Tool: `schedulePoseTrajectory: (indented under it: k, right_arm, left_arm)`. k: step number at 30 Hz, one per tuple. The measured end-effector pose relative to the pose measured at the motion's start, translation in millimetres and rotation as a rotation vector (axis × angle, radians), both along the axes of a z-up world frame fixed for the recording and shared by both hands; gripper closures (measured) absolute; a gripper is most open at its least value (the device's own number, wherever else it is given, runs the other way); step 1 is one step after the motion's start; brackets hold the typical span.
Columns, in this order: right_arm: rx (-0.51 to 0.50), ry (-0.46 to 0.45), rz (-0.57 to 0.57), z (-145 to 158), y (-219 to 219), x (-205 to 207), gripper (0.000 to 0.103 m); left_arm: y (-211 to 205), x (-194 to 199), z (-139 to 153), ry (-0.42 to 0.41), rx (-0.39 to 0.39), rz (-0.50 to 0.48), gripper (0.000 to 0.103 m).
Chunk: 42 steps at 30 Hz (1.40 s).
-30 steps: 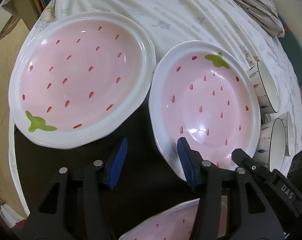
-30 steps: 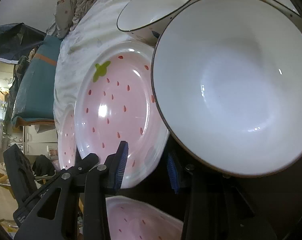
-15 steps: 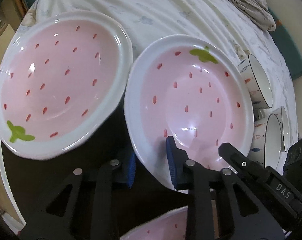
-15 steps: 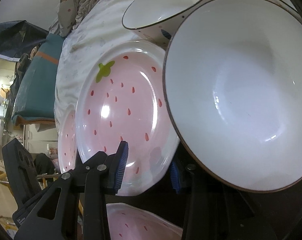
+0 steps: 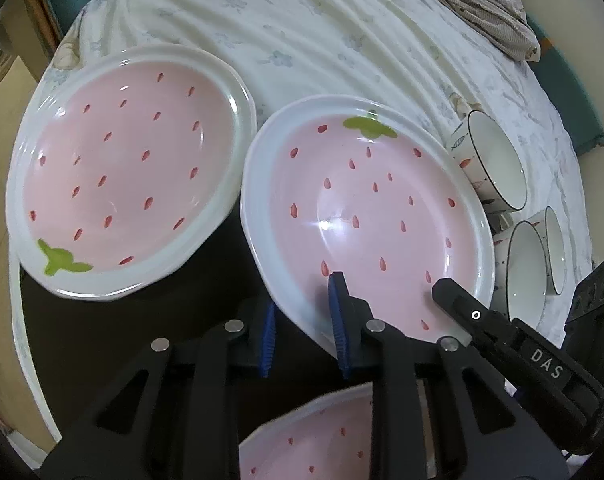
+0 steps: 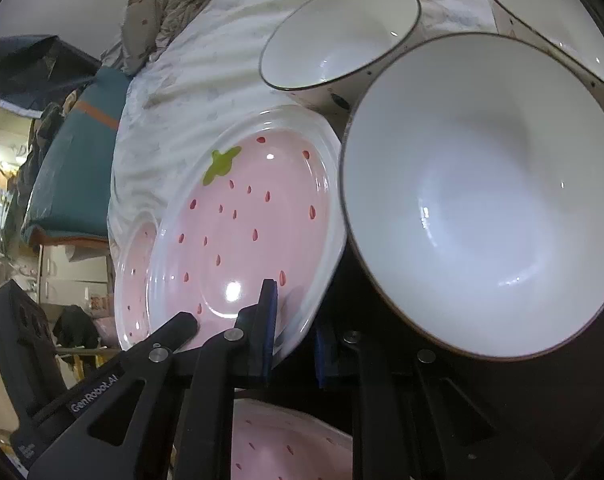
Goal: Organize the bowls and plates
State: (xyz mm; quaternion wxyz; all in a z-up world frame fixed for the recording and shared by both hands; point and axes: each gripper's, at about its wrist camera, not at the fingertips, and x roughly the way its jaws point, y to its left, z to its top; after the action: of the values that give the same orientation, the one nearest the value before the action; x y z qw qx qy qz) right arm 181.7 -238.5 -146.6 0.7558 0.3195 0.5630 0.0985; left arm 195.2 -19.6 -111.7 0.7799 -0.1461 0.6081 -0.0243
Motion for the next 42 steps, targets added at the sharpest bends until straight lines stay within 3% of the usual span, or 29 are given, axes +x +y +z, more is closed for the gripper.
schedulePoseTrajectory:
  k: [17,27,35,42]
  right_arm:
    - [0.058,-0.033,0.048,30.8,-0.1,-32.4,0.085]
    - [0.058,-0.073,0.108,59.6,1.2,-78.2,0.085]
    - [0.047,-0.067,0.146,62.8,3.6,-124.8,0.085]
    - [0.044,-0.03,0.147,48.5,-0.2,-162.2,0.085]
  left_arm:
    - [3.2,-46.0,48.0,-0.063,0.015,-0.025,0.085]
    - [6.7,-101.1,77.8,-0.084,-0.014,-0.046,0.085]
    - [12.0,-150.6,77.3,-0.064,-0.038,-0.033,0.085]
    - [8.0,-183.1,63.7,-0.031,-0.041,-0.042,0.085]
